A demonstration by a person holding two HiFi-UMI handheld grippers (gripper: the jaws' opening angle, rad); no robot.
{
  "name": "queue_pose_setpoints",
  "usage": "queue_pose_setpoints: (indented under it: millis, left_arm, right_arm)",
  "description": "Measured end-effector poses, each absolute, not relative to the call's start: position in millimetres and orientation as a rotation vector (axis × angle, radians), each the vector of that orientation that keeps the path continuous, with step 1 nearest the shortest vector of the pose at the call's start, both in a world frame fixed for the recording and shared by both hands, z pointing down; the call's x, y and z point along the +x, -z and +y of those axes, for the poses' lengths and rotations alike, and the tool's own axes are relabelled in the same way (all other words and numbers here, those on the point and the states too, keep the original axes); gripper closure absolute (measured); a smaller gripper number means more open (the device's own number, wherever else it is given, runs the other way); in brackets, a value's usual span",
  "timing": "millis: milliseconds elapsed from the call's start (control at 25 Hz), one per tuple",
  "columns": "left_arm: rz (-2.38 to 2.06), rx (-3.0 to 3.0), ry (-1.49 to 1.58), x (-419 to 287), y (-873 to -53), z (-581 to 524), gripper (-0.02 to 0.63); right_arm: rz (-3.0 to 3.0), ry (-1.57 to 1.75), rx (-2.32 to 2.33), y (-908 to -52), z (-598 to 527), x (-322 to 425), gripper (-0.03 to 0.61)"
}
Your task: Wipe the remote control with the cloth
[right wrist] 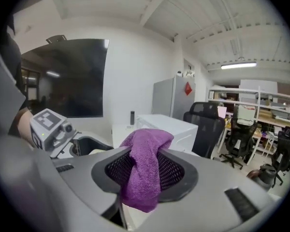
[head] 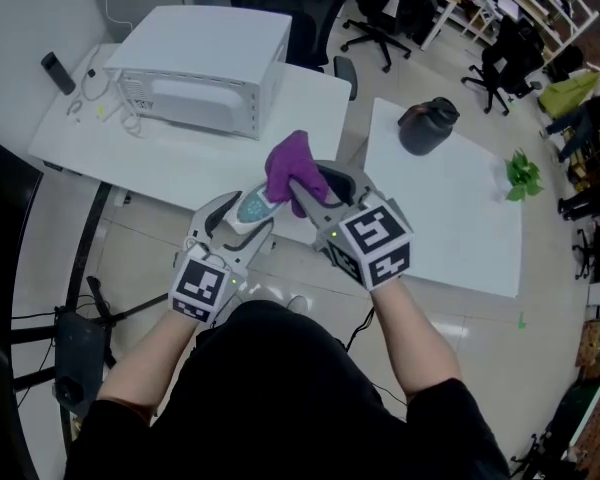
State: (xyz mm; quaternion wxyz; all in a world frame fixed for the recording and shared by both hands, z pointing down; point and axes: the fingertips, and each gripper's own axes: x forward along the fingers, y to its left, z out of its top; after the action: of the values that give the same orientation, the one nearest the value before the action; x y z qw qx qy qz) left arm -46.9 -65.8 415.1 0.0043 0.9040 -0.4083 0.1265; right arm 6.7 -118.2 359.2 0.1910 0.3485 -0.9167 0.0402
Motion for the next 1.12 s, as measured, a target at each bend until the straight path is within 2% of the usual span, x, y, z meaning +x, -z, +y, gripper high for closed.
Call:
queue_pose_setpoints:
  millis: [200, 400, 600, 880, 1120]
  left_arm:
    - [-1.02, 2.244, 0.329, -77.7, -403.6, -98.2, 0.357]
    - [-0.821, 1.929, 0.704, -89.2, -391.8, -112.3, 0.357]
    - [-0.691, 1.881, 0.727, -70.2, -388.5, -101.8, 0.357]
    - [-0.625, 1.918, 0.654, -54.7, -390.7, -85.9, 0.358]
    - [-0.673, 1.893, 0.736, -74.6, -379.6, -107.6, 0.359]
  right_arm:
    - [-2.7, -0.13, 1.181, -348.6, -111.0, 20.5, 0.43]
    - [-2.704, -0.207, 0.995, -390.9, -78.8, -13.2, 0.43]
    - [-2.697, -0.163, 0.907, -393.2, -72.4, -34.9, 0.431]
    - [-2.645, -0.108, 1.18, -369.1, -116.9, 16.9, 0.431]
    - [-2.7, -0.064, 0.888, -381.5, -71.8, -27.1, 0.431]
